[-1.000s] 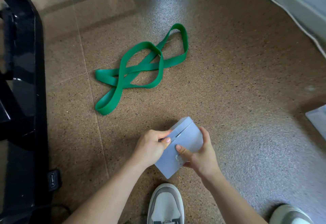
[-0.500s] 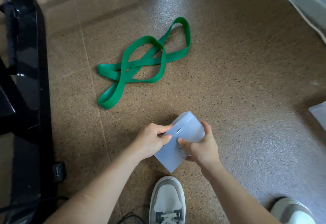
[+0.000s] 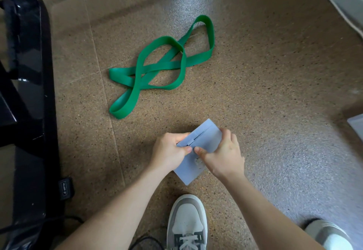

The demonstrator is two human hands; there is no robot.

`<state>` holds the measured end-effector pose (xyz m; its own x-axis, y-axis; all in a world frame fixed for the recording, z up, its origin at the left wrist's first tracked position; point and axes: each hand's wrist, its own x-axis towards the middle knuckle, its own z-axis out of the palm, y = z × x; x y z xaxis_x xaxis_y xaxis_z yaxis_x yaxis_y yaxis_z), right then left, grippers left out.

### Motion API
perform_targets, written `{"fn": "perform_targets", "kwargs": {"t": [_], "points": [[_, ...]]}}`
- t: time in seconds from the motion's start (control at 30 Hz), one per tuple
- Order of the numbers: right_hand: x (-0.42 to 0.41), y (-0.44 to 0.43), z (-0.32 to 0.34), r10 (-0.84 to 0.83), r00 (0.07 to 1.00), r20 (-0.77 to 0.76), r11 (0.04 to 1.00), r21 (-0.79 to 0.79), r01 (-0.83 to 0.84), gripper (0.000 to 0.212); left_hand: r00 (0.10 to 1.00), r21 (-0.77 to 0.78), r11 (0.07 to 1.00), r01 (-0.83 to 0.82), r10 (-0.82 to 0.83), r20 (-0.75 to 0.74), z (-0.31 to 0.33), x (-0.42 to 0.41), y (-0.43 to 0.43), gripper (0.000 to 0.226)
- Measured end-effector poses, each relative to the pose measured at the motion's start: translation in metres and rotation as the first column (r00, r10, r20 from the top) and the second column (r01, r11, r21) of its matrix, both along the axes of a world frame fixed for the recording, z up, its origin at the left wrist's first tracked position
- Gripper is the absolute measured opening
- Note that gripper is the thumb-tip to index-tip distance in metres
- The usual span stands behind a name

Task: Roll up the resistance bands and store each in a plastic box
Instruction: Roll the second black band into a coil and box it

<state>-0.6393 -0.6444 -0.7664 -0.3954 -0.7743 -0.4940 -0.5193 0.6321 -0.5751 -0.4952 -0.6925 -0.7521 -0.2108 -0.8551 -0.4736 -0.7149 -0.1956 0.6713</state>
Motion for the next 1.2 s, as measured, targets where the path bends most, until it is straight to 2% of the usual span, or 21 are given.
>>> {"fn": "perform_targets", "kwargs": {"t": [0.17,0.23,0.4,0.53,0.67,0.73,0.8,0.83,0.87,1.0,1.1,1.13,1.2], "points": [[-0.001,-0.001,0.000,-0.019,1.000,-0.019,0.999,0.025,0.019,0.086,0.952,-0.114,0.965,0.235,-0.205,0.226,0.002,-0.002,-0.005,0.034],[-0.001,-0.002,0.001,-0.020,1.000,-0.014,0.999,0.040,0.020,0.085,0.928,-0.156,0.946,0.284,-0.231,0.292,0.005,-0.005,-0.002,0.029],[0.000,-0.006,0.003,0.003,0.999,-0.041,0.999,0.051,-0.001,0.086,0.928,-0.200,0.942,0.268,-0.196,0.317,0.005,-0.008,0.001,0.024],[-0.006,-0.007,0.005,0.076,0.996,-0.055,0.995,0.069,-0.072,0.095,0.891,-0.236,0.906,0.350,-0.245,0.382,0.005,-0.010,0.006,0.026],[-0.012,-0.007,0.006,0.096,0.995,-0.042,0.993,0.068,-0.093,0.099,0.853,-0.243,0.870,0.430,-0.304,0.423,0.005,-0.011,0.014,0.038],[-0.009,-0.012,0.007,0.115,0.992,-0.053,0.992,0.066,-0.111,0.098,0.823,-0.145,0.882,0.449,-0.345,0.452,0.004,-0.009,0.019,0.065],[-0.008,-0.018,0.008,0.143,0.988,-0.065,0.988,0.074,-0.138,0.094,0.813,-0.029,0.897,0.441,-0.386,0.435,0.004,-0.007,0.024,0.104],[-0.008,-0.021,0.009,0.158,0.985,-0.065,0.985,0.080,-0.153,0.092,0.817,-0.024,0.902,0.431,-0.379,0.434,0.004,-0.008,0.026,0.115],[-0.007,-0.023,0.009,0.177,0.982,-0.068,0.982,0.086,-0.171,0.092,0.817,-0.048,0.903,0.427,-0.363,0.447,0.003,-0.008,0.027,0.119],[-0.011,-0.024,0.007,0.298,0.950,-0.094,0.954,0.068,-0.293,0.094,0.803,-0.166,0.894,0.416,-0.275,0.528,-0.001,-0.015,0.029,0.108],[-0.027,-0.031,0.006,0.494,0.869,-0.013,0.868,0.069,-0.493,0.108,0.785,-0.141,0.885,0.443,-0.308,0.537,-0.003,-0.016,0.028,0.109],[-0.033,-0.033,0.007,0.602,0.798,-0.019,0.796,0.098,-0.598,0.115,0.777,-0.134,0.879,0.458,-0.323,0.541,-0.003,-0.016,0.027,0.108],[-0.043,-0.038,0.013,0.799,0.577,-0.169,0.601,0.207,-0.772,0.120,0.770,-0.138,0.868,0.477,-0.338,0.540,-0.004,-0.014,0.024,0.107]]}}
